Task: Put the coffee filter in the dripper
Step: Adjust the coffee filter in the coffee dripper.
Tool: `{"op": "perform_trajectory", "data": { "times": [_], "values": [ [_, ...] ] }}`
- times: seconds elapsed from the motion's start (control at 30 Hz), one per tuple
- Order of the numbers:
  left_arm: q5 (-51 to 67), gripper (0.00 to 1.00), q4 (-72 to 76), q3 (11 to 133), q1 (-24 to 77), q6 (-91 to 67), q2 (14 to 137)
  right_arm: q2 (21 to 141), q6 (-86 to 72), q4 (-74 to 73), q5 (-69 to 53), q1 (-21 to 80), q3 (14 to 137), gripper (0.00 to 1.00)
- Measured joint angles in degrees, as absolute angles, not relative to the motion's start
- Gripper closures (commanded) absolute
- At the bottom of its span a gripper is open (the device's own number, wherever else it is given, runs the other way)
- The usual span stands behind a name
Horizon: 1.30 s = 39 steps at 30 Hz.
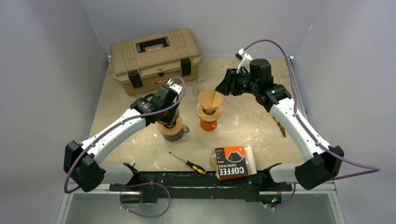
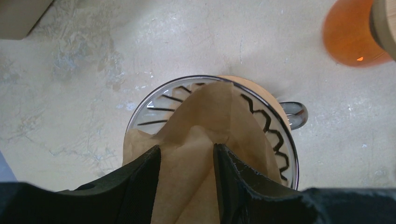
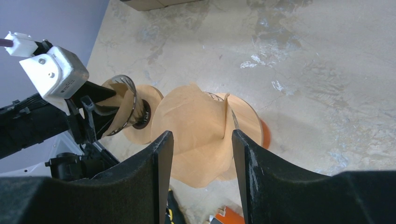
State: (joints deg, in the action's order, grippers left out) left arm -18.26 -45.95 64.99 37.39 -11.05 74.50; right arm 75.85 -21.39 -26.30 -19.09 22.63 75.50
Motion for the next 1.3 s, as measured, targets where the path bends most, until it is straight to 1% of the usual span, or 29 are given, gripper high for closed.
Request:
{"op": "perform_trajectory", "data": {
  "times": [0.4,0.47,0.6,0.73,0.9,1.2,1.3],
  "values": [
    [-17.9,0.55,-45.5,63.9,36.3,-11.5,74.7,75.7,-21.4,-26.1,-19.1,22.6,75.5,0.47],
    [-17.3,0.53,-45.4,63.9,36.2,-11.5,74.7,75.7,-21.4,-26.1,-19.1,22.6,75.5,0.47],
    [-16.0,0.47,-45.5,63.9,36.0,-11.6,74.3,75.7,-21.4,-26.1,-19.1,22.6,75.5,0.47],
    [-15.0,0.46,-45.7,64.1,36.0,-11.9,73.5,75.7,-21.4,-26.1,-19.1,22.6,75.5,0.47],
    [-14.3,0.46,-46.3,66.2,36.0,-12.9,72.8,75.7,-21.4,-26.1,-19.1,22.6,75.5,0.47],
    [-13.2,0.54,-46.5,70.0,36.0,-13.8,70.1,75.7,-21.4,-26.1,-19.2,22.6,75.5,0.47],
    [-13.2,0.55,-46.5,70.1,36.0,-14.1,70.1,75.7,-21.4,-26.1,-19.1,22.6,75.5,0.47]
  ]
}}
